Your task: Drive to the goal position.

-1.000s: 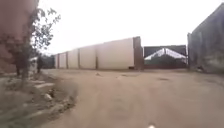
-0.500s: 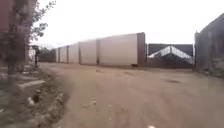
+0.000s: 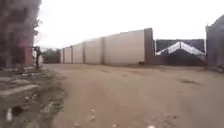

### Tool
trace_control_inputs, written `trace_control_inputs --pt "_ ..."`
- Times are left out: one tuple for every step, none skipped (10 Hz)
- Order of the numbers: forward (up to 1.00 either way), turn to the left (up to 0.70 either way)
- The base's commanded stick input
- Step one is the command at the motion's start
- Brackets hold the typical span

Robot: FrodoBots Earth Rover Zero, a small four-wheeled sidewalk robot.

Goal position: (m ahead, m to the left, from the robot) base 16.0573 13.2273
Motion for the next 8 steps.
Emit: trace_control_inputs --pt "0.85 0.01" --pt "0.85 0.01" --pt "0.85 0.01" --pt "0.85 0.01" --pt "0.85 0.01" --pt "0.85 0.01" --pt "0.85 0.01" --pt "0.85 0.01"
